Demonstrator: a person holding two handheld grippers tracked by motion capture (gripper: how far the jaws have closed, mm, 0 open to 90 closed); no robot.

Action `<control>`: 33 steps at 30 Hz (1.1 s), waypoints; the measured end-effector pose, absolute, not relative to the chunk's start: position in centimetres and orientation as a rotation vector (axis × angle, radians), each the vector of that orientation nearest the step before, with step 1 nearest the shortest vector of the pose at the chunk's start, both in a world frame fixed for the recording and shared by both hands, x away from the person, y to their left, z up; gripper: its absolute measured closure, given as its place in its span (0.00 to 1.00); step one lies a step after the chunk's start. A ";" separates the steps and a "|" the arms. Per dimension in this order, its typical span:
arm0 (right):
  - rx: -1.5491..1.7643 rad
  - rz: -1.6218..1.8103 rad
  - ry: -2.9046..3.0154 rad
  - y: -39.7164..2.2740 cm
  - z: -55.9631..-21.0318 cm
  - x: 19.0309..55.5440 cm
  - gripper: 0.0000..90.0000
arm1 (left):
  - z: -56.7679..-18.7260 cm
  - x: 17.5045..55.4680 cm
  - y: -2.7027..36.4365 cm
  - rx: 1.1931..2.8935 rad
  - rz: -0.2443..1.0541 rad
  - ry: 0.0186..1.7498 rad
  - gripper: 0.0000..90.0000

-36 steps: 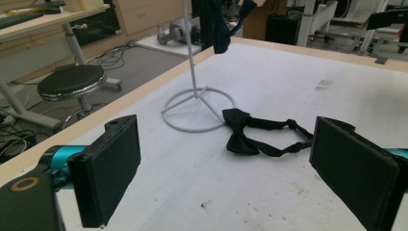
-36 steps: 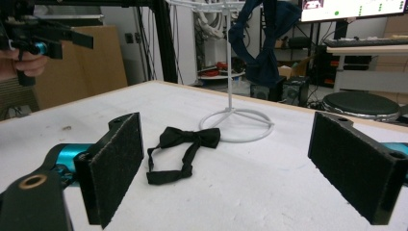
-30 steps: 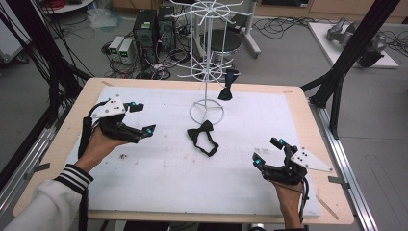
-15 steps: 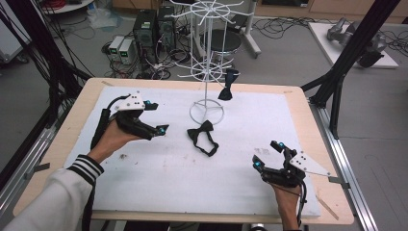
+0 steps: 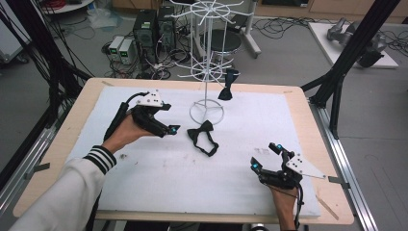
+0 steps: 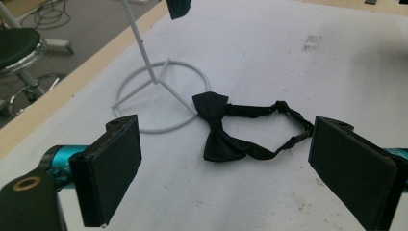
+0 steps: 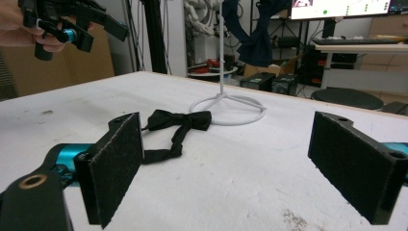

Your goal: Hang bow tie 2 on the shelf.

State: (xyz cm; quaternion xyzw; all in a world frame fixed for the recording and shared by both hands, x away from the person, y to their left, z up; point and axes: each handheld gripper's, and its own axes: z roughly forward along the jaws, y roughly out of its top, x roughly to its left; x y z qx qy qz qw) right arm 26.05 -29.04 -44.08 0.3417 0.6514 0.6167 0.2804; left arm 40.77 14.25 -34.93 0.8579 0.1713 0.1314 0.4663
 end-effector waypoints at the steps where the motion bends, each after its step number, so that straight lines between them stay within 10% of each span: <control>1: 0.918 1.651 1.746 -29.1 -44.2 26.0 0.13 | -35.1 40.9 14.2 2.118 0.320 0.415 0.13; 33: 0.870 1.636 1.736 -28.8 -45.2 25.8 0.13 | -37.4 44.6 9.0 2.340 0.247 0.369 0.15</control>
